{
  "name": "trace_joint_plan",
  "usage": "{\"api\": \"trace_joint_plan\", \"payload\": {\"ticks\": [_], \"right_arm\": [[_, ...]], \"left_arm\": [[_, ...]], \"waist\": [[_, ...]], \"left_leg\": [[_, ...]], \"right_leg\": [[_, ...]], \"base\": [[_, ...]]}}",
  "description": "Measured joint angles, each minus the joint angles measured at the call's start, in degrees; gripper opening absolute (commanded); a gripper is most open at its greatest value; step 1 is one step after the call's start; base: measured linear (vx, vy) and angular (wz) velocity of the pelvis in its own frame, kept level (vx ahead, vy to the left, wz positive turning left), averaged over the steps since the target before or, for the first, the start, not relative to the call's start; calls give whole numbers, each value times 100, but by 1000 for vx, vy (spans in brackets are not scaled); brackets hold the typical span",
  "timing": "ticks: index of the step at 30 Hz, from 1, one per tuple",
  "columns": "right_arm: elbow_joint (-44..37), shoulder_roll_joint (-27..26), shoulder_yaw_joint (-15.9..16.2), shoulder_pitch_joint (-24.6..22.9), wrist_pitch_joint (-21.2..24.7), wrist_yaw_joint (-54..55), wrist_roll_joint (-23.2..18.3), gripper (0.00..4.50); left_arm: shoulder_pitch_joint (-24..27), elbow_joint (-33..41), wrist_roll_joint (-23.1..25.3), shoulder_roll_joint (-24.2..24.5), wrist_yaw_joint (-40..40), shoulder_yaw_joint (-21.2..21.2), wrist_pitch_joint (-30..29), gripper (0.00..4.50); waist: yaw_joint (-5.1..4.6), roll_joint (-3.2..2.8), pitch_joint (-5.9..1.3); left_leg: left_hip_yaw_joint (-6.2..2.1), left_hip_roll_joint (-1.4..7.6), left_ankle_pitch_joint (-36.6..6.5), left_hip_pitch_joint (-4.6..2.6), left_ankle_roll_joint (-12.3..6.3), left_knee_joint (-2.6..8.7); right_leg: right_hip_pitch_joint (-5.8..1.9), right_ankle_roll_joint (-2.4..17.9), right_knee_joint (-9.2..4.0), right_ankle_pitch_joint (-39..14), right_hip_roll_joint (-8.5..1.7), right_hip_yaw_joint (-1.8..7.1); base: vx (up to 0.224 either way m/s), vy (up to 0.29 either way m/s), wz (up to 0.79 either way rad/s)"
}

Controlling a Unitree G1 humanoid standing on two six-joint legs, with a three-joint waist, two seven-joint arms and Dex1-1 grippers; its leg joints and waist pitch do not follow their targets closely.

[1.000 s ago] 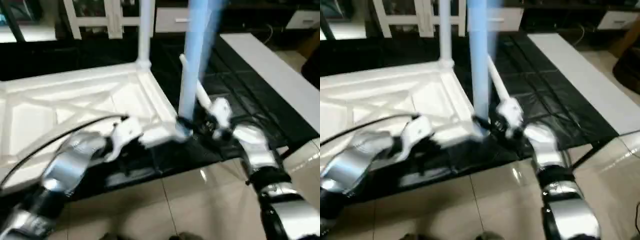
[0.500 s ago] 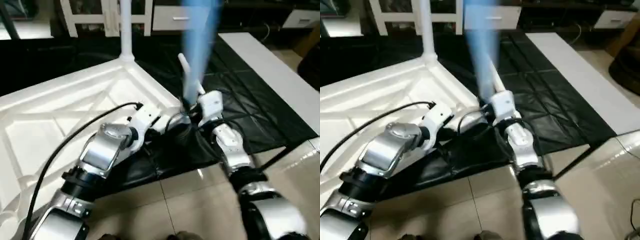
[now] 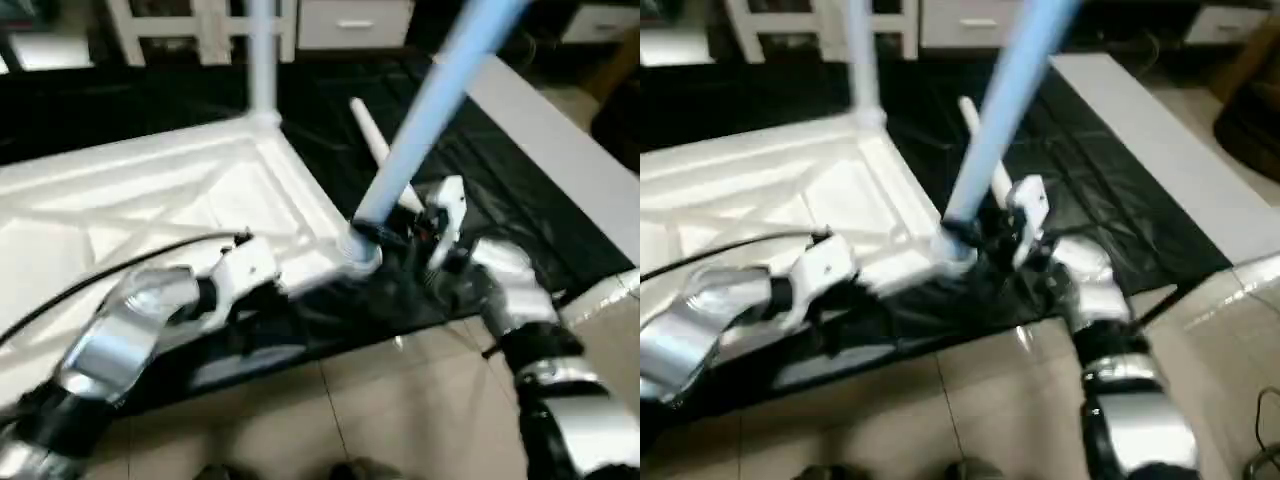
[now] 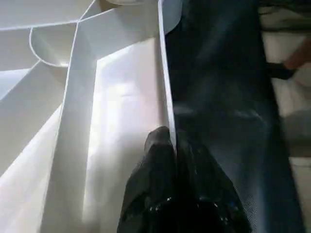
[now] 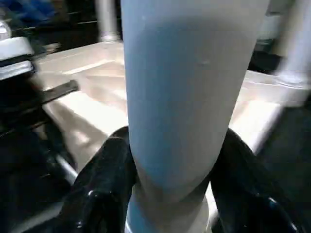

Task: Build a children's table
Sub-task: Insert table leg to table base

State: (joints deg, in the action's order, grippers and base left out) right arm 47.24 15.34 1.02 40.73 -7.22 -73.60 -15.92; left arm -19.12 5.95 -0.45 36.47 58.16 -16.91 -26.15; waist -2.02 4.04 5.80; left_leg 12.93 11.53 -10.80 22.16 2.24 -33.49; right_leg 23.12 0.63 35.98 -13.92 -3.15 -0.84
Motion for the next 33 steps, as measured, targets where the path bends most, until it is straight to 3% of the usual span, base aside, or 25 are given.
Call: {"api": "trace_joint_plan", "payload": {"ticks": [4, 8, 19, 22, 24, 26, 33], "right_arm": [[-207, 338, 171, -1, 303, -783, -20, 185], [-254, 559, 310, -24, 365, -1297, -16, 185], [-425, 587, 263, -206, 519, -1438, -125, 185], [-434, 613, 265, -258, 274, -1451, -122, 185], [-391, 597, 298, -309, -236, -1384, -9, 185], [-344, 580, 305, -332, -466, -1302, 38, 185], [-320, 475, 267, -502, -699, -1038, 44, 185]], "left_arm": [[226, 54, -181, 316, 358, 51, 382, 0], [319, 6, -261, 380, 558, 137, 621, 0], [272, -72, -322, 357, 663, 104, 660, 0], [231, -124, -311, 288, 651, 82, 651, 0], [129, -216, -257, 202, 632, 35, 635, 0], [101, -246, -196, 170, 598, 24, 635, 0], [95, -305, -154, 140, 510, -7, 612, 0]], "waist": [[83, 11, -2], [100, 18, 0], [160, 1, 11], [191, -11, 7], [223, -17, 6], [228, -17, 6], [210, -9, 6]], "left_leg": [[3, 0, -3, -11, -4, -1], [6, 0, -2, -14, -3, -5], [11, 0, 0, -15, -2, -6], [11, 0, 0, -18, -2, -5], [11, 0, 1, -24, -2, -10], [12, 0, 0, -35, 1, -15], [12, -4, -18, -108, 31, -13]], "right_leg": [[-9, 0, -3, 0, -1, 2], [-10, 0, 4, 0, -3, 2], [-7, 0, 15, 0, -5, 3], [-9, 0, 15, 0, -5, 3], [-14, 0, 18, 0, -7, 3], [-33, 0, 17, 0, -10, 2], [-100, -2, 8, -1, -13, 7]], "base": [[0, 0, 0], [0, 0, 0], [0, 0, 0], [0, 0, 0], [0, 0, 0], [0, 0, 0], [0, 0, 0]]}}
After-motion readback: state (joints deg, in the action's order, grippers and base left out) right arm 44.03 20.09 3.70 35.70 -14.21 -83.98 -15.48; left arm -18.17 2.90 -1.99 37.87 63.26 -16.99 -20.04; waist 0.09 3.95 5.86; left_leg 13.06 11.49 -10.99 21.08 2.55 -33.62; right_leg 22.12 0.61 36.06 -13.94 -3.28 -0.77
